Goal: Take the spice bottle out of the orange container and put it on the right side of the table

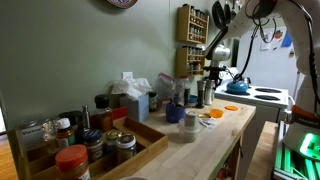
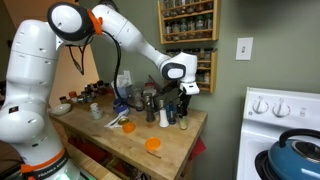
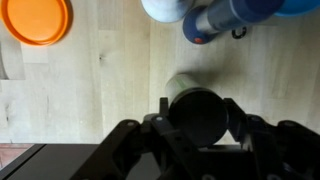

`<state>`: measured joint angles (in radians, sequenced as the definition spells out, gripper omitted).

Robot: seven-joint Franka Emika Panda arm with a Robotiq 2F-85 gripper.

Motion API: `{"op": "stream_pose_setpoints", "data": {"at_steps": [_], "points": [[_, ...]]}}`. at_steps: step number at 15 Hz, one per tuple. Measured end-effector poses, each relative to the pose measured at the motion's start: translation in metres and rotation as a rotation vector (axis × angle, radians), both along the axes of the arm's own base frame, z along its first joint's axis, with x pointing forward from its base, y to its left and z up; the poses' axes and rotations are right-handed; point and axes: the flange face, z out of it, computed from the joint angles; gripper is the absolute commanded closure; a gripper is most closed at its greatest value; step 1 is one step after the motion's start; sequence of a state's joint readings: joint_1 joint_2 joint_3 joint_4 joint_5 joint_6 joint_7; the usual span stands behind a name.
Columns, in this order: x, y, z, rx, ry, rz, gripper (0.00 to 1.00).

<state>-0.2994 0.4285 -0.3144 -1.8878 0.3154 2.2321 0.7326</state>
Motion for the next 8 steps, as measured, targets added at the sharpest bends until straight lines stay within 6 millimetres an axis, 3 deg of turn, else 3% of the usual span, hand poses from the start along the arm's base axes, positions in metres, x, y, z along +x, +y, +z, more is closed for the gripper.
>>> {"op": "stream_pose_setpoints", "data": {"at_steps": [8], "points": [[0.0121,-0.0035,0.0051,-0.042,-0.05,-0.002,0.69]]}}
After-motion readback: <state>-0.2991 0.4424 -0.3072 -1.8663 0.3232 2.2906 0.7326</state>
